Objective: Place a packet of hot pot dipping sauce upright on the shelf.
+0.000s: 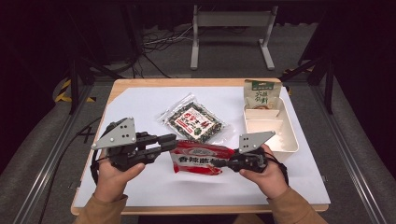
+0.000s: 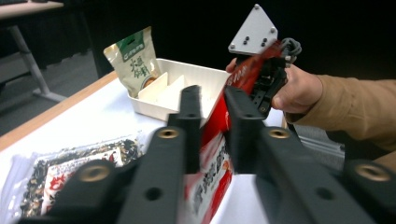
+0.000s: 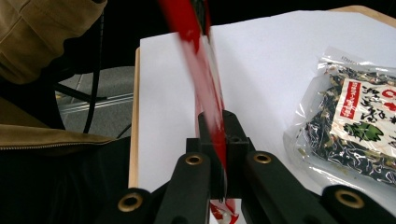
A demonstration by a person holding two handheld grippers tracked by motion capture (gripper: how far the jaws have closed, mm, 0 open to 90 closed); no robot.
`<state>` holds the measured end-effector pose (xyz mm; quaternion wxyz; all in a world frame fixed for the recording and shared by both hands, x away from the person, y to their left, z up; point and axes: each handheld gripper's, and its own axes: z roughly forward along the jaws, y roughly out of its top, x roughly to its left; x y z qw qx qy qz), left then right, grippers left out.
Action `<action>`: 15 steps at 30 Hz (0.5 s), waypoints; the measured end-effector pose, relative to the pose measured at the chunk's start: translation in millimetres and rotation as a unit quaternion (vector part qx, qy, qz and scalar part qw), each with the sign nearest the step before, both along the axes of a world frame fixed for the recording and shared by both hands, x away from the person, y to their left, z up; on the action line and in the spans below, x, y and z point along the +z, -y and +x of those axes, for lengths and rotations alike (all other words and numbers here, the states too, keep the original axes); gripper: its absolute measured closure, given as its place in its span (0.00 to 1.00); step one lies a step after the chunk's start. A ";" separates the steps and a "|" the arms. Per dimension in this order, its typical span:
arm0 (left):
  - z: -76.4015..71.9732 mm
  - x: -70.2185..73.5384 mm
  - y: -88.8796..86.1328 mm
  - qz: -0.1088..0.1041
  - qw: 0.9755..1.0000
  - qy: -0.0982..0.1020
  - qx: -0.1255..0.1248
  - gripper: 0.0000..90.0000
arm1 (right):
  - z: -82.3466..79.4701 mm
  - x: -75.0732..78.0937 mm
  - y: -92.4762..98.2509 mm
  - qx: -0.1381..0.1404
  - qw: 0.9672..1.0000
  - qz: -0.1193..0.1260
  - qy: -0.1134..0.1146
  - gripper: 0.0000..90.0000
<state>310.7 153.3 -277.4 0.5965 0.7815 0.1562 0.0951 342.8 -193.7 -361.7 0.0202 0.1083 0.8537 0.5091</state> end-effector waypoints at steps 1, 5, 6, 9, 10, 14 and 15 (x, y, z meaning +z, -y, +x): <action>1.1 -0.2 -1.4 0.003 1.000 -0.003 0.003 0.71 | 0.4 0.7 1.6 -0.001 1.000 -0.002 -0.001 1.00; 3.5 -2.3 -5.7 0.004 1.000 -0.006 0.009 0.55 | 1.4 4.3 8.3 -0.012 1.000 -0.005 -0.001 1.00; 4.0 -2.7 -7.1 0.008 1.000 -0.005 0.012 0.53 | 1.7 5.4 10.2 -0.015 1.000 -0.006 0.002 1.00; 4.8 -4.8 -9.7 0.010 1.000 -0.008 0.018 0.49 | 1.9 8.1 13.8 -0.019 1.000 -0.005 0.005 1.00; 5.8 -6.6 -11.3 0.012 1.000 -0.007 0.022 0.47 | 1.9 11.1 18.1 -0.022 1.000 -0.004 0.007 1.00; 10.6 -13.8 -16.2 0.027 0.999 -0.007 0.038 0.46 | 2.5 14.6 23.4 -0.029 1.000 -0.003 0.011 1.00; 11.7 -15.9 -17.5 0.030 0.999 -0.009 0.043 0.45 | 2.7 16.4 26.0 -0.033 0.999 -0.004 0.014 1.00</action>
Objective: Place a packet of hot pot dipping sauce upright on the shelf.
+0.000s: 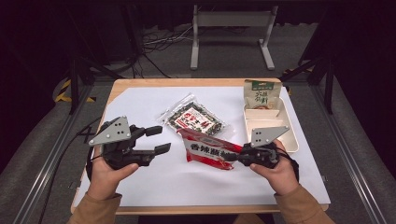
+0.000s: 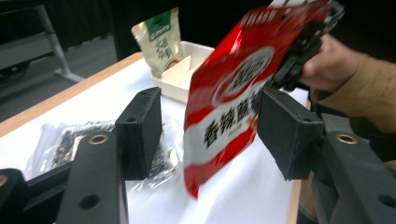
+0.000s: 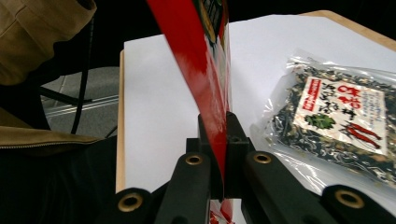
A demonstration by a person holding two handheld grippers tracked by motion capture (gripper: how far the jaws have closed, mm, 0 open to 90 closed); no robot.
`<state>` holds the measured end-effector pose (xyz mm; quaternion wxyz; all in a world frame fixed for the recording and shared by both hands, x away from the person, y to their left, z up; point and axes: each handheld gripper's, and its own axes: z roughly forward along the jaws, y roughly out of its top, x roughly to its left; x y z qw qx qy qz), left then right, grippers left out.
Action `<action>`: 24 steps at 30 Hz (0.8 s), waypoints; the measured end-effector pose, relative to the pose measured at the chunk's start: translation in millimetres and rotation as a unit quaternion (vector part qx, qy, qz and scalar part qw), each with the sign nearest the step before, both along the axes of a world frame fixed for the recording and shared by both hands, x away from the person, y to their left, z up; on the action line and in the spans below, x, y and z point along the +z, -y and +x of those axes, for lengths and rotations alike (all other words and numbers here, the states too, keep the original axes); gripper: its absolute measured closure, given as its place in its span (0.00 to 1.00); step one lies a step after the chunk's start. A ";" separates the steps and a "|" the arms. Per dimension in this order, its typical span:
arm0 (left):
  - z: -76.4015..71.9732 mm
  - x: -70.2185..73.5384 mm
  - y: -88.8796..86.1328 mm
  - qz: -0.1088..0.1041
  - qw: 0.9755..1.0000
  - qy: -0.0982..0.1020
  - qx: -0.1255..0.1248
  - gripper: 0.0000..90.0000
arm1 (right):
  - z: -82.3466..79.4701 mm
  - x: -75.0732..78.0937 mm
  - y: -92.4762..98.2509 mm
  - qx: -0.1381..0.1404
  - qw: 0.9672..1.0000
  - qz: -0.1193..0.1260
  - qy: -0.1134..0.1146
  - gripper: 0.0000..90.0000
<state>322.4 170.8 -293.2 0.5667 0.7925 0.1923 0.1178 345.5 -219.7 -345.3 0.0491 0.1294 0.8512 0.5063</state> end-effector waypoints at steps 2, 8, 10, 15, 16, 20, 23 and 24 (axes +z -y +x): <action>3.0 -4.1 -3.0 0.007 1.000 -0.004 0.009 0.44 | 0.3 2.7 4.2 -0.004 1.000 0.002 0.002 1.00; 11.5 -15.7 -11.0 0.018 0.999 -0.020 0.029 0.42 | 1.2 8.1 13.2 -0.012 1.000 0.003 0.006 1.00; 15.8 -22.3 -14.5 0.015 0.999 -0.030 0.032 0.40 | 1.7 11.6 19.1 -0.018 1.000 0.003 0.008 1.00; 23.3 -38.3 -19.3 0.022 0.999 -0.024 0.043 0.39 | 2.2 14.9 25.7 -0.024 1.000 0.002 0.011 1.00; 24.7 -41.1 -20.3 0.025 0.998 -0.021 0.045 0.38 | 2.3 15.5 27.2 -0.026 1.000 0.001 0.011 1.00; 31.3 -53.4 -24.9 0.035 0.997 -0.029 0.061 0.37 | 2.8 16.9 31.3 -0.031 0.999 0.000 0.013 1.00; 36.5 -63.5 -28.9 0.035 0.996 -0.037 0.071 0.37 | 2.7 17.7 32.8 -0.033 0.999 0.001 0.013 1.00; 37.9 -66.9 -29.9 0.034 0.996 -0.040 0.072 0.37 | 2.7 17.9 33.1 -0.034 0.999 0.000 0.014 1.00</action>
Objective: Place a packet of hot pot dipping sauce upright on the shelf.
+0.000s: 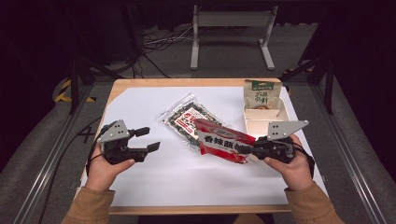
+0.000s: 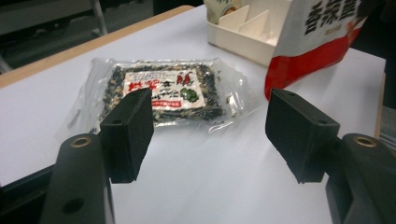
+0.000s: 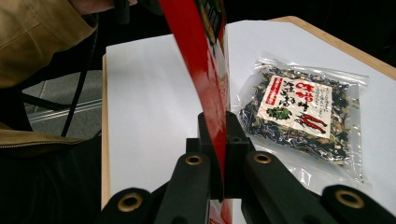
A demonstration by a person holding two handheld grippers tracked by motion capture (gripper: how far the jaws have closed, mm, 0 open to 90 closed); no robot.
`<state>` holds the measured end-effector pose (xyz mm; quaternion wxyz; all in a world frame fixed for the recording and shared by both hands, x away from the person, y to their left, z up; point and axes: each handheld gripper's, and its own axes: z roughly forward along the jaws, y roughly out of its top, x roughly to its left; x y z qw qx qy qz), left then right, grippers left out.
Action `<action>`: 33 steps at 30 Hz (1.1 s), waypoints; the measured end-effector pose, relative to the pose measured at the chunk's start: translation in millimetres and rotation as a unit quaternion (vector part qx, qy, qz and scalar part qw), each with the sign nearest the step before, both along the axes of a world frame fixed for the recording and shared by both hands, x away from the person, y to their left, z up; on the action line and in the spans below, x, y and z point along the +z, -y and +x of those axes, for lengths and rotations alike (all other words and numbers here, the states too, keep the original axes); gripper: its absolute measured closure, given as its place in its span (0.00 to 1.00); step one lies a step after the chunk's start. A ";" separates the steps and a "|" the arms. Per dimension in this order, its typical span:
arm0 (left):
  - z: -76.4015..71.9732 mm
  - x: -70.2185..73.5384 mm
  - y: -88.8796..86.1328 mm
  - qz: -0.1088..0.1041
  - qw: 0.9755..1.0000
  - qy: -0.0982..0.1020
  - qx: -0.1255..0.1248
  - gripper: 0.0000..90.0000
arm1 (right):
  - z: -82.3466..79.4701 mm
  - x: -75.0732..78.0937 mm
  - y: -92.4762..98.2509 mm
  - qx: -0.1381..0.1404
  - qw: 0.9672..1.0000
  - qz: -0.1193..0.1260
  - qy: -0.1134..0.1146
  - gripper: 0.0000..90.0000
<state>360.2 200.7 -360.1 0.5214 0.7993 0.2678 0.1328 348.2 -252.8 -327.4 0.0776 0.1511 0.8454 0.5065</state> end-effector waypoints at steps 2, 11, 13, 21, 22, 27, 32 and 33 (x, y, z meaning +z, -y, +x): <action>3.0 -6.1 -2.2 -0.002 1.000 -0.005 -0.003 0.38 | 0.1 0.3 0.5 0.000 1.000 0.001 0.000 1.00; 11.4 -25.6 -8.5 -0.028 0.999 -0.027 0.003 0.37 | 1.3 5.5 5.7 -0.006 1.000 0.006 0.001 1.00; 12.6 -27.9 -10.1 -0.024 0.999 -0.029 0.008 0.37 | 1.4 6.4 6.5 -0.006 1.000 0.007 0.001 1.00; 16.7 -35.7 -15.0 -0.005 0.997 -0.064 0.034 0.28 | 4.9 21.6 16.4 -0.020 1.000 -0.003 0.012 1.00; 17.1 -36.5 -15.2 -0.003 0.997 -0.063 0.035 0.27 | 5.7 23.9 17.8 -0.021 1.000 -0.003 0.012 1.00; 19.1 -40.5 -18.1 -0.004 0.998 -0.056 0.031 0.17 | 12.4 34.9 28.1 -0.027 0.999 0.009 0.019 1.00; 20.6 -42.8 -21.1 -0.008 0.998 -0.058 0.038 0.10 | 17.3 42.8 33.4 -0.033 0.999 0.003 0.026 1.00; 20.5 -43.2 -21.5 -0.011 0.997 -0.060 0.039 0.10 | 18.5 44.9 34.8 -0.036 0.999 0.000 0.027 1.00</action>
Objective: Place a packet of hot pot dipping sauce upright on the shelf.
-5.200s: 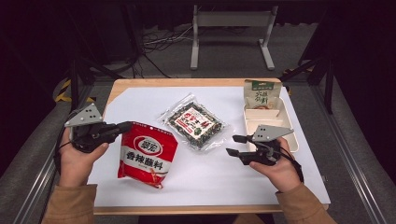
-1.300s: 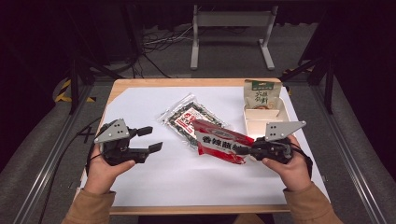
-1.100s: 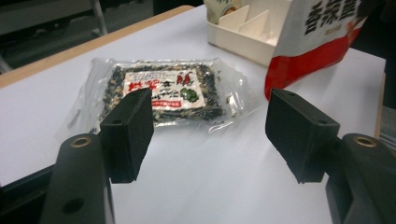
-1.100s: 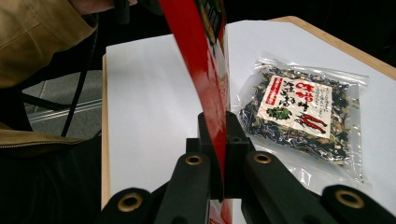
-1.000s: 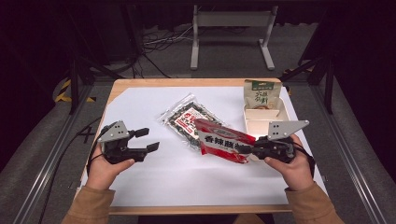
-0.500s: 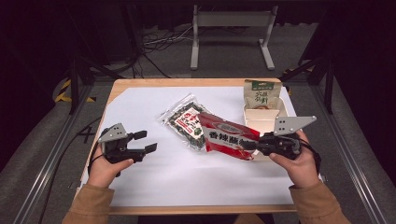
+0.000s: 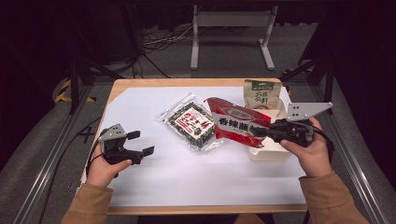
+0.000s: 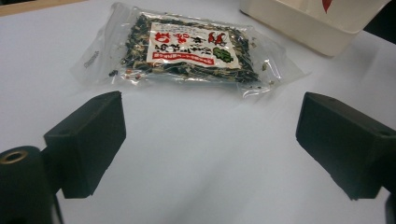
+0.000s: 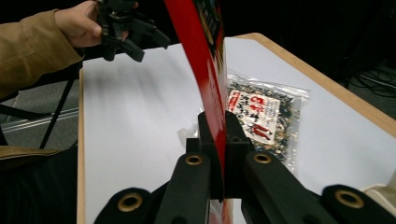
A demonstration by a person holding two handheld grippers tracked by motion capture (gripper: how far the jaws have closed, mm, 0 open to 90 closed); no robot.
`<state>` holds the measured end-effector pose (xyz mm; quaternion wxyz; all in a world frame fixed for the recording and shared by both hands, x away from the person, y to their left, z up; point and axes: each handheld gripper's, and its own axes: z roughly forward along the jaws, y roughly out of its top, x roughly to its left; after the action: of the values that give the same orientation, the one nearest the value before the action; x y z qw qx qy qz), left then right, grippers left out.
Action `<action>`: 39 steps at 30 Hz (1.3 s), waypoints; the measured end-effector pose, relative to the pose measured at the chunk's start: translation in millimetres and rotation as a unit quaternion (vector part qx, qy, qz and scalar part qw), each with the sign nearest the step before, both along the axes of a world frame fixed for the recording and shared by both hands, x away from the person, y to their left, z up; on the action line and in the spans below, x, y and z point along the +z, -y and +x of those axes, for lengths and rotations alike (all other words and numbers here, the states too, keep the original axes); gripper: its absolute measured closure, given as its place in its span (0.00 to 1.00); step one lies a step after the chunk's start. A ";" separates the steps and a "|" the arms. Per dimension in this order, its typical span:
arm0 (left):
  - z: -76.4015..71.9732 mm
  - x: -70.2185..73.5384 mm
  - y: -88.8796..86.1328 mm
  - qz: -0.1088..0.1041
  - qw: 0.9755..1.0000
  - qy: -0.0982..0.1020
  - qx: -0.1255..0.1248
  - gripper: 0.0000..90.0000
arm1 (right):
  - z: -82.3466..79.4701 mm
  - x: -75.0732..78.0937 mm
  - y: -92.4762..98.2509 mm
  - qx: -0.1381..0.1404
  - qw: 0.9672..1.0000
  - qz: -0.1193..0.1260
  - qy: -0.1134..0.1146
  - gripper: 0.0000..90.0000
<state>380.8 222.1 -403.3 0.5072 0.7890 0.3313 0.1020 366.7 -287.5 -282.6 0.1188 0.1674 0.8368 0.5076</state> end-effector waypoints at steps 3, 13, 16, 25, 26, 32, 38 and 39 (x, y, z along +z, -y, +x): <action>0.1 -1.1 -1.8 0.004 1.000 0.001 0.002 0.09 | 3.7 5.6 4.3 -0.006 1.000 -0.005 0.005 1.00; -0.1 -4.5 -7.2 0.006 1.000 -0.008 0.010 0.06 | 15.6 17.1 24.5 -0.020 1.000 -0.006 0.012 1.00; 0.5 -6.0 -8.4 0.009 1.000 -0.009 0.014 0.06 | 18.6 19.6 30.3 -0.023 1.000 -0.005 0.014 1.00; 1.2 -7.7 -9.5 0.014 1.000 -0.013 0.016 0.06 | 32.4 23.3 46.1 -0.037 0.999 -0.001 0.017 1.00; 1.4 -7.9 -9.8 0.016 1.000 -0.013 0.016 0.06 | 35.8 23.4 49.2 -0.040 0.999 0.002 0.018 1.00; 1.6 -9.1 -11.4 0.019 1.000 -0.016 0.012 0.07 | 42.6 26.5 59.1 -0.051 0.998 -0.001 0.022 1.00; 1.7 -9.8 -11.3 0.018 1.000 -0.019 0.015 0.07 | 51.2 27.7 70.6 -0.062 0.998 0.005 0.021 1.00; 1.5 -10.0 -11.1 0.017 1.000 -0.021 0.015 0.07 | 52.9 26.9 72.0 -0.062 0.998 0.007 0.020 1.00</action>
<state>382.3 233.2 -413.2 0.4849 0.7947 0.3516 0.0989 419.5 -359.5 -255.7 0.1654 0.2093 0.8185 0.5088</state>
